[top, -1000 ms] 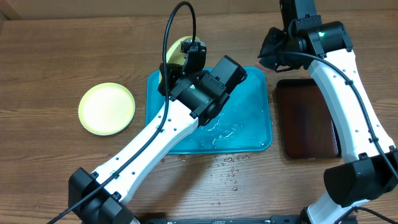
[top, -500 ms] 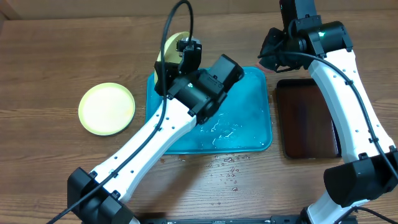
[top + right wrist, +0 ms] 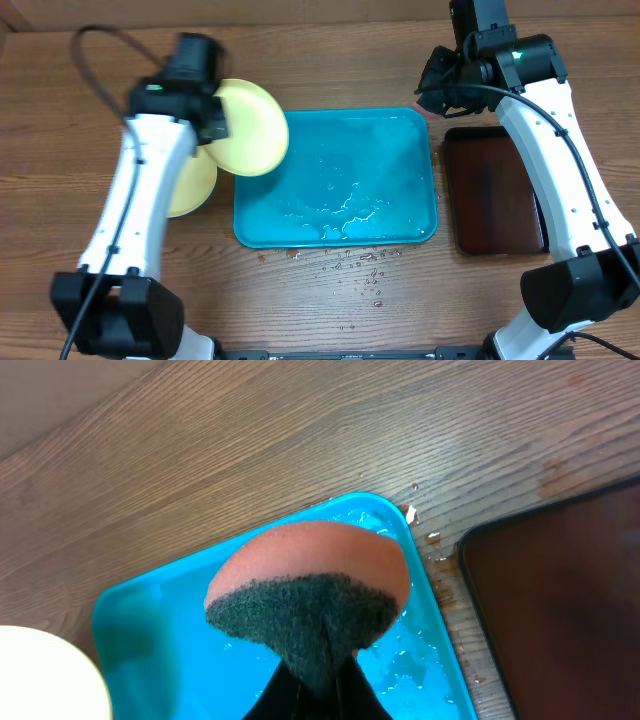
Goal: Clean dirty plates on tray and stack at the side
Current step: 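Lift the second yellow plate with the left gripper and stack it on the left pile, then move the sponge right and drop it into the dark brown tray with the right gripper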
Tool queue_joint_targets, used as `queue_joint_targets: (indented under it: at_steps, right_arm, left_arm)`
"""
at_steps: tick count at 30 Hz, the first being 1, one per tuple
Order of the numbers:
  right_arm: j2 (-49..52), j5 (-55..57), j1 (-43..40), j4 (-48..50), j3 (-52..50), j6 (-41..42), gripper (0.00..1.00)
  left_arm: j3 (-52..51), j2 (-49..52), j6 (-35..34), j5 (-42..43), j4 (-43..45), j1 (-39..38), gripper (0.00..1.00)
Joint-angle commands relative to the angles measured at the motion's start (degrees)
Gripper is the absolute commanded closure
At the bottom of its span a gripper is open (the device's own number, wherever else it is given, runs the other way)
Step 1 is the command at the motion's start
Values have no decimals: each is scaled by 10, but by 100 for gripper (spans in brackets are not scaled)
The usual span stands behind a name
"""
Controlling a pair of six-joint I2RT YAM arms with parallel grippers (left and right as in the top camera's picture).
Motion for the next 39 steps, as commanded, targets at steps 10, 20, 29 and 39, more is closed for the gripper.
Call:
queue_joint_targets:
  at_steps: [10, 20, 29, 39]
  right_arm:
    - [-2, 4, -2, 6, -3, -15, 96]
    - [-2, 4, -2, 7, -3, -15, 96]
    - [-2, 4, -2, 3, -3, -16, 96]
    - [-2, 4, -36, -35, -2, -36, 96]
  left_arm:
    - [-211, -10, 27, 250, 165, 330, 96]
    - [-307, -9, 27, 248, 290, 347, 96]
    - [-302, -10, 33, 268, 303, 346, 68]
    - [-204, -30, 71, 237, 225, 270, 50]
